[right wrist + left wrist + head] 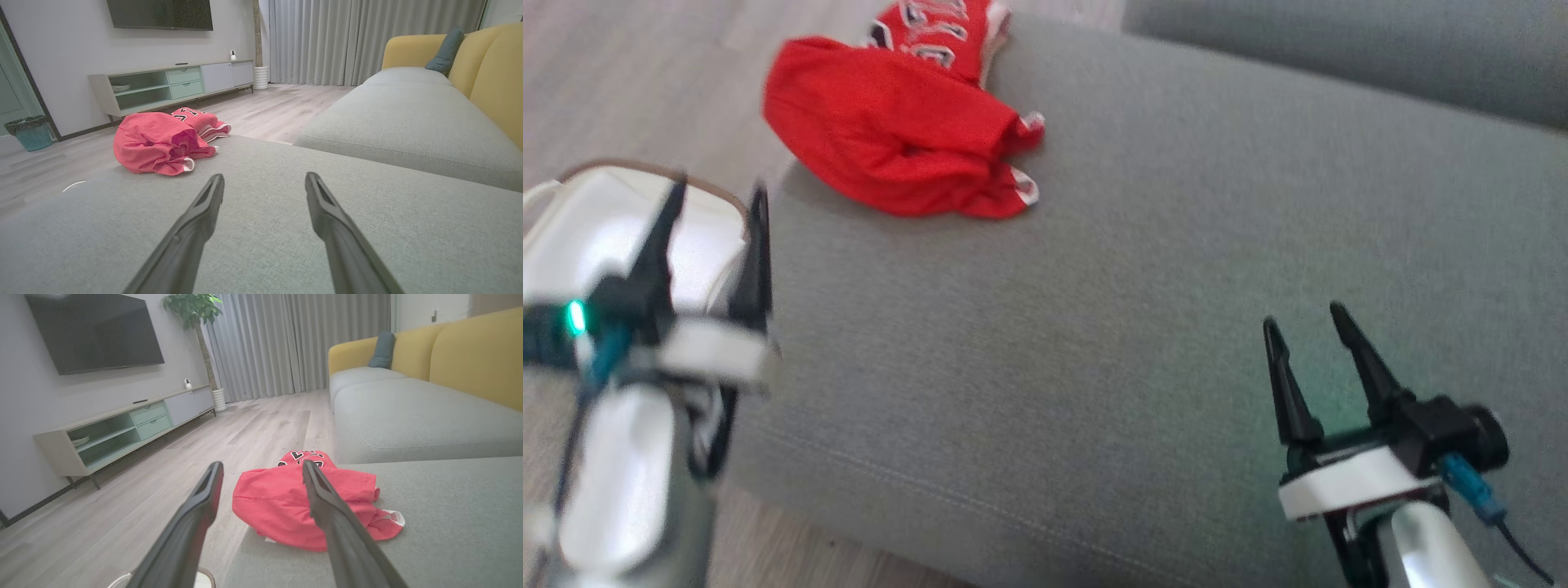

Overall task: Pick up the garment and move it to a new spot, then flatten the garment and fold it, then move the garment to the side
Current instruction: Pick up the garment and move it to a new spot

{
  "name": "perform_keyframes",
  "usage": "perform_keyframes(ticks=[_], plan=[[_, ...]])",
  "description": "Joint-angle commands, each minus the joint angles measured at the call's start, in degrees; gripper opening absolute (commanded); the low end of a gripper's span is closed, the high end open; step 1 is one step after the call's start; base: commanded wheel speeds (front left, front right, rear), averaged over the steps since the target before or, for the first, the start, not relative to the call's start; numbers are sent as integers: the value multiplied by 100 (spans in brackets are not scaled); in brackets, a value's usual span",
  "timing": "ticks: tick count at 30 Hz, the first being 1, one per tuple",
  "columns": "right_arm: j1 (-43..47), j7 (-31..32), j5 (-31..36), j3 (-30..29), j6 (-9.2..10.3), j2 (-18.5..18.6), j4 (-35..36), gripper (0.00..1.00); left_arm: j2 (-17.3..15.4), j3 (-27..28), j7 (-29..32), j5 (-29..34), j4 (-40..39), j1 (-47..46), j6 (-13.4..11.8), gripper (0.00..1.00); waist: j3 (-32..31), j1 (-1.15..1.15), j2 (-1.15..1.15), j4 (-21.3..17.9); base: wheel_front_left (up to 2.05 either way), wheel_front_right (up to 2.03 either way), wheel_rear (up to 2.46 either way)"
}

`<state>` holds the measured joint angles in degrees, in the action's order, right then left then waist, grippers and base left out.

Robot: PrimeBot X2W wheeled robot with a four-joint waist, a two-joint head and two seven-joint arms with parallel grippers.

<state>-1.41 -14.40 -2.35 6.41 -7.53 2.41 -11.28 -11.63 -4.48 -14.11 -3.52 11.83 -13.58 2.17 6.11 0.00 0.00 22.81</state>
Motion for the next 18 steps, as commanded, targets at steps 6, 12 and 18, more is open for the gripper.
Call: perform_keyframes(ticks=[6, 12, 18], plan=[[-587, -50, 394, 51, 4, 46, 331, 100, -497, -44, 561, 33, 969, -1994, 345, 100, 1070, 0, 0, -518, 0, 0, 0], [-982, 24, 626, 40, 4, 46, 543, 100, -586, -336, 1023, -88, 2148, -3212, 477, 100, 1851, 0, 0, -751, 0, 0, 0], [-1282, 46, 754, 5, 4, 46, 664, 100, -710, -308, 1327, -252, 3394, -4053, 408, 100, 2397, 0, 0, -964, 0, 0, 0]])
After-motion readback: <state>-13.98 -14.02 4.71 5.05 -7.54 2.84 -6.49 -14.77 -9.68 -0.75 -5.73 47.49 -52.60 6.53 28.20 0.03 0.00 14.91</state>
